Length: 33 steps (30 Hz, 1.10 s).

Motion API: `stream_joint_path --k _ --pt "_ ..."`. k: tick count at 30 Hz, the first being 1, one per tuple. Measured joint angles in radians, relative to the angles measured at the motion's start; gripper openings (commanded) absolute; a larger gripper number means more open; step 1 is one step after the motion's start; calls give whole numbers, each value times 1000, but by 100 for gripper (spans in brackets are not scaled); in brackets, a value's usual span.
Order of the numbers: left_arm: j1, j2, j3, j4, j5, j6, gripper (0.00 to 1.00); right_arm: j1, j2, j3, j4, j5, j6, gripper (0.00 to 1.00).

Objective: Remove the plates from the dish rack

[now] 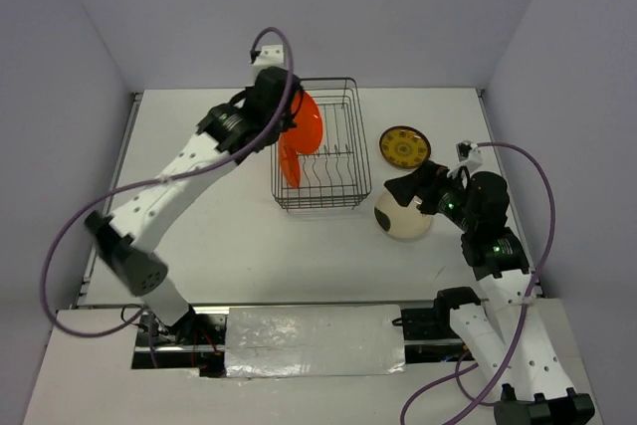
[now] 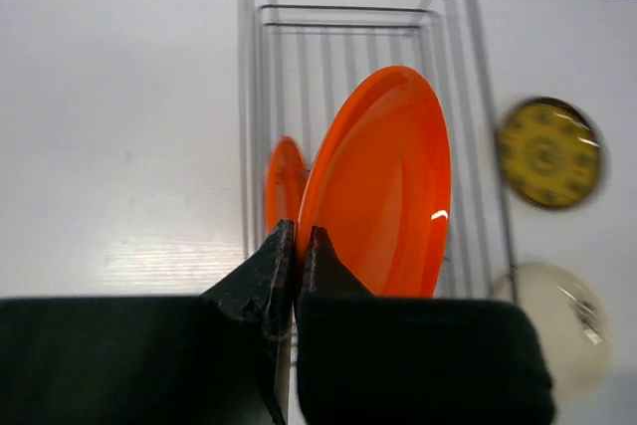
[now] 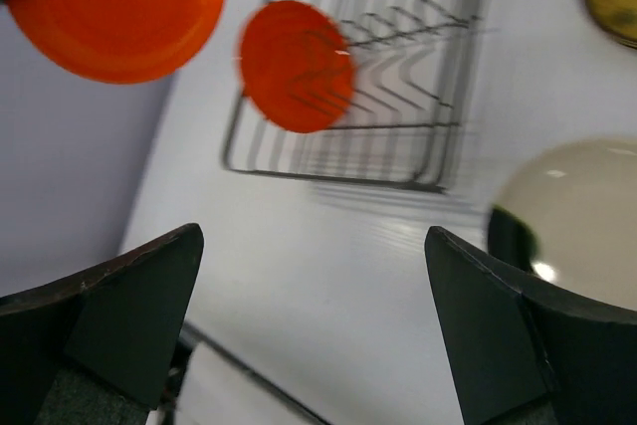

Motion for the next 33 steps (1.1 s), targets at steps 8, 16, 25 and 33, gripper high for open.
stream_joint_path --k 8,16,25,33 --pt "2 -519 -564 388 492 -14 0 40 12 -35 330 -272 141 98" --pt "6 -534 -799 589 871 -97 6 156 105 -35 454 -315 191 53" --pt "26 -503 -801 613 901 -107 90 243 187 -14 357 -223 159 0" --pt "35 -469 -635 293 428 -111 100 249 116 -190 246 -94 111 0"
